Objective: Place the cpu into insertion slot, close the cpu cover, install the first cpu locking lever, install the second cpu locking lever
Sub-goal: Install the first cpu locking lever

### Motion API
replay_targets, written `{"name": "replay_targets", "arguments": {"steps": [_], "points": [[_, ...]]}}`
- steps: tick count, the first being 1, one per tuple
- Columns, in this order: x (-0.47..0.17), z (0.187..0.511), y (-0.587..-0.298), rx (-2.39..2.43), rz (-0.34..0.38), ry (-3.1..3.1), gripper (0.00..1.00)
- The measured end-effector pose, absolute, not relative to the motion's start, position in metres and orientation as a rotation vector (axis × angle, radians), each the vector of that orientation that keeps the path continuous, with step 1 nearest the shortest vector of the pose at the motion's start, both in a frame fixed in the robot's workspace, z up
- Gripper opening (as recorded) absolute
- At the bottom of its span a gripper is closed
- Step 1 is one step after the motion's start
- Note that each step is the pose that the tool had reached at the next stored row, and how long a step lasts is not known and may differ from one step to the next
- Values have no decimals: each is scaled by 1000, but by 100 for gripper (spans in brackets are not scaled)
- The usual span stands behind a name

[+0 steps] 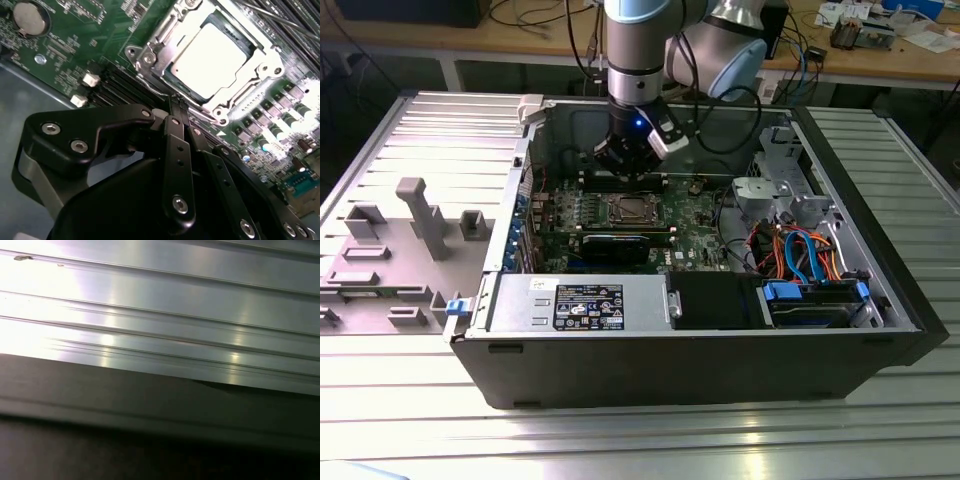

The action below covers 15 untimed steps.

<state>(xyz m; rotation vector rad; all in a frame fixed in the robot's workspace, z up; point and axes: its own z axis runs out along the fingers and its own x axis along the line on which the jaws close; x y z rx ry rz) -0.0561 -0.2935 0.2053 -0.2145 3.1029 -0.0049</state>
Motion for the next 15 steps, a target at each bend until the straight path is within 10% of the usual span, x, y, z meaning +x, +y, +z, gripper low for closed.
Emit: {"name": "replay_targets", "arguments": {"steps": [15], "points": [[-41,201,-293,-215,-2,3103,11]]}}
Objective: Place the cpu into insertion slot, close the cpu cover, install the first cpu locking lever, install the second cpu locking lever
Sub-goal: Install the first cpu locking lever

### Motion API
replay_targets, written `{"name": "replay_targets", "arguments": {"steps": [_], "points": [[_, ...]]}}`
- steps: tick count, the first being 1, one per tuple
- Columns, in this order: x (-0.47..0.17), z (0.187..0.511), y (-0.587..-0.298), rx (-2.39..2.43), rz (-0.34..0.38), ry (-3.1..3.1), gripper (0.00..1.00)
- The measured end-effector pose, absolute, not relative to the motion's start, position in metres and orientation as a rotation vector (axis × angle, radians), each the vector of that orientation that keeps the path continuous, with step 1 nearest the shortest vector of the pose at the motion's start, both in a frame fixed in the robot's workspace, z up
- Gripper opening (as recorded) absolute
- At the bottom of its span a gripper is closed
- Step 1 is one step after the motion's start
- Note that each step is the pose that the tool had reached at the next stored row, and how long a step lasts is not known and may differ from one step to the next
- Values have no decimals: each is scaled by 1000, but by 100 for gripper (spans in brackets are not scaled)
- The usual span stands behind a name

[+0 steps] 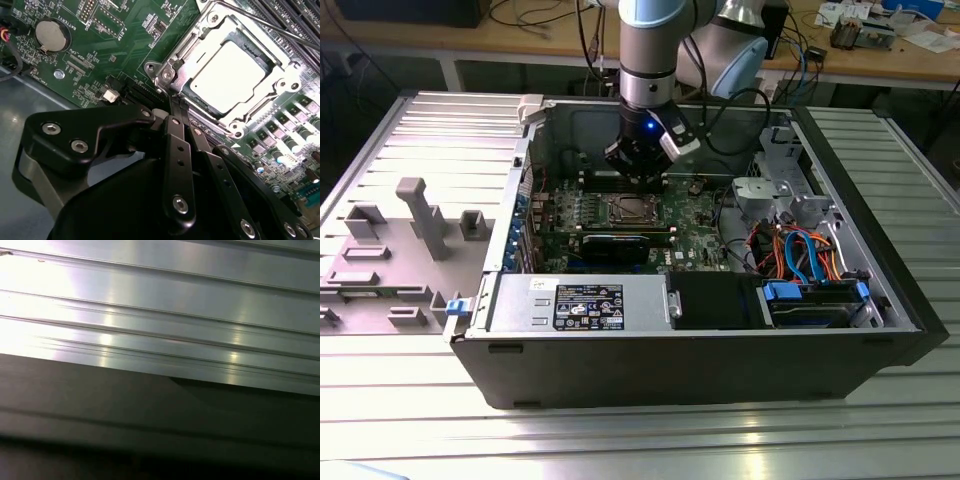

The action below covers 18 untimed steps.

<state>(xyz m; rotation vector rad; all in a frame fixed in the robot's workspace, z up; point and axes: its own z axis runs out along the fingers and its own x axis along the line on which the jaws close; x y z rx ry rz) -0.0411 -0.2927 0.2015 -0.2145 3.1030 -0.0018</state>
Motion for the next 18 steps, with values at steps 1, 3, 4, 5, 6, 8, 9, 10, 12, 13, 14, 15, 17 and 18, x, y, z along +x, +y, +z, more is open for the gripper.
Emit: {"name": "replay_targets", "arguments": {"steps": [1,3,4,5,6,8,9,10,12,13,14,15,17,18], "points": [[-41,202,-292,-215,-1,3103,11],[-41,204,-291,-215,-1,3102,11],[-41,207,-291,-215,-2,3102,11],[-41,209,-291,-214,-2,3102,11],[-41,211,-291,-214,-2,3102,11],[-41,214,-293,-214,-2,3102,11],[-41,214,-295,-214,-2,3102,11],[-41,214,-297,-214,-2,3102,11],[-41,214,-303,-214,-2,3102,11],[-41,214,-305,-213,-3,3102,11],[-41,214,-307,-213,-4,3102,11],[-41,214,-308,-213,-6,3102,11],[-41,214,-313,-212,-20,3103,11],[-41,214,-313,-210,-26,3103,11]]}}
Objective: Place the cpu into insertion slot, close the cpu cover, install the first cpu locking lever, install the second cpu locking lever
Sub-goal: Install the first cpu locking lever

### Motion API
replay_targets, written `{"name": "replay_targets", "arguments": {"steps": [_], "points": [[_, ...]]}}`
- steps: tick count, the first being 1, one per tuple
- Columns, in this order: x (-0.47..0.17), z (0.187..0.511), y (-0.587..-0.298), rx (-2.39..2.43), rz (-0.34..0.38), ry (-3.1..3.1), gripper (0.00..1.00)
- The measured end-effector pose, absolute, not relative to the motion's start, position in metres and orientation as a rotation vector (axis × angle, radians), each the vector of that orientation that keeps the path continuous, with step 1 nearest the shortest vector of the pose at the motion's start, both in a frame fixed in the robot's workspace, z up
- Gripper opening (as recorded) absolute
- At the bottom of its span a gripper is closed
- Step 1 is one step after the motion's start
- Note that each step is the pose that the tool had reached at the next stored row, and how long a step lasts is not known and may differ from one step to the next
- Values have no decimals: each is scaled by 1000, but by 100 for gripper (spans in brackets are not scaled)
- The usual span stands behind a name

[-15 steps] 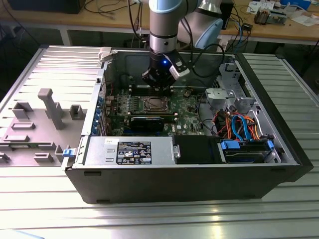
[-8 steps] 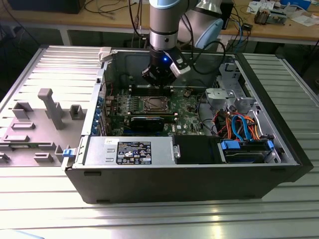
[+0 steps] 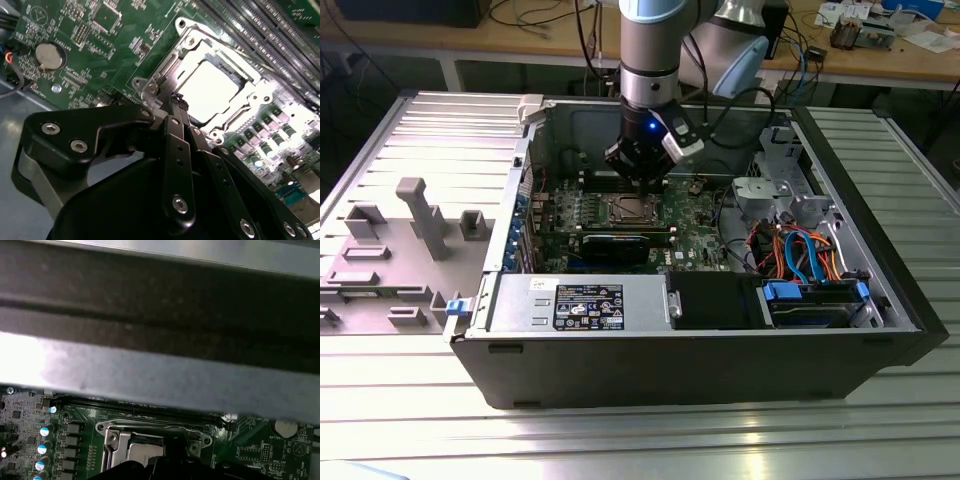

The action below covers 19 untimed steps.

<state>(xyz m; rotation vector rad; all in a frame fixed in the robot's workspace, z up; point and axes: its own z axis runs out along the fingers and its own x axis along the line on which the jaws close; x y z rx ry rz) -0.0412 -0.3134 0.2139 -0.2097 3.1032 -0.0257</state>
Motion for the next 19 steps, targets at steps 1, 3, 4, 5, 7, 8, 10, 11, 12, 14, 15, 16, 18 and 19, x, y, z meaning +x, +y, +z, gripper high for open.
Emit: {"name": "replay_targets", "arguments": {"steps": [1,3,4,5,7,8,10,11,12,14,15,16,18,19], "points": [[-41,214,-315,-206,-35,3104,11],[-41,214,-318,-200,-45,3105,11],[-41,214,-319,-199,-45,3105,11],[-41,213,-320,-197,-46,3105,11],[-41,213,-322,-195,-48,3105,11],[-41,213,-323,-194,-49,3105,11],[-41,213,-327,-191,-55,3106,11],[-41,214,-328,-191,-58,3106,11],[-41,216,-328,-190,-60,3106,11],[-41,223,-329,-190,-61,3106,11],[-41,225,-329,-190,-62,3106,11],[-41,227,-330,-190,-64,3106,11],[-41,229,-330,-190,-68,3106,11],[-41,230,-330,-190,-71,3106,11]]}}
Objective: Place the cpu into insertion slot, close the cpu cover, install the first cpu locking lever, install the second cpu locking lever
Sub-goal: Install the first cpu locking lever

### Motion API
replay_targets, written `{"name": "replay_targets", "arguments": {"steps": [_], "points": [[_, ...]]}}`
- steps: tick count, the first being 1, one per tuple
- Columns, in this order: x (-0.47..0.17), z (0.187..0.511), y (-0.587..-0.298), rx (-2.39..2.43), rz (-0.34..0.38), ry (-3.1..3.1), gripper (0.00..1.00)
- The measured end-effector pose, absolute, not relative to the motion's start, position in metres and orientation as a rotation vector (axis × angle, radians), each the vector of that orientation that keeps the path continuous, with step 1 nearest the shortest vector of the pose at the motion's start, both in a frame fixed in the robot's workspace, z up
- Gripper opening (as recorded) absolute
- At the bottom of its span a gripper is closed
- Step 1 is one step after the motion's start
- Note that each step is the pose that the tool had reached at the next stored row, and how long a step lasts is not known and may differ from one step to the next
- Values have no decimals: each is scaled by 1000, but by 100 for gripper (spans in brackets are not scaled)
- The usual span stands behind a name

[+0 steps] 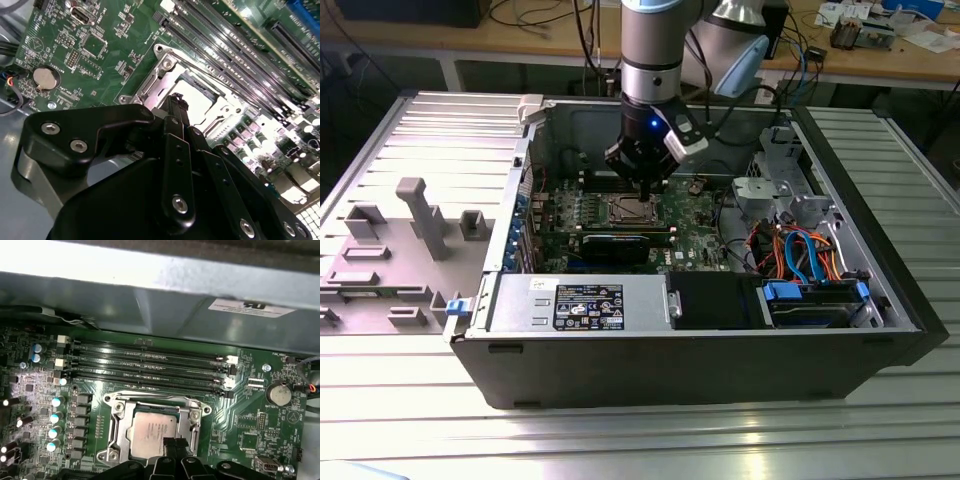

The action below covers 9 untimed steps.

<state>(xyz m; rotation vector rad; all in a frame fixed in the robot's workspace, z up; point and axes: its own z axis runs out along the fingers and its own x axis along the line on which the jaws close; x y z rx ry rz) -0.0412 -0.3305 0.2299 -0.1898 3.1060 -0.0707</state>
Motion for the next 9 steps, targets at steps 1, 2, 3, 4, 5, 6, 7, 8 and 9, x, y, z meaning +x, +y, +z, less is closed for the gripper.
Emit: {"name": "replay_targets", "arguments": {"steps": [1,2,3,4,5,6,7,8,9], "points": [[-41,231,-331,-190,-74,3106,11],[-41,232,-331,-190,-79,3106,11],[-41,234,-332,-190,-88,3106,11],[-41,235,-332,-190,-91,3106,11],[-41,236,-332,-190,-93,3106,11],[-41,237,-332,-190,-93,3106,11],[-41,238,-332,-190,-94,3106,11],[-41,238,-332,-190,-94,3106,11],[-41,238,-332,-190,-94,3106,11]]}}
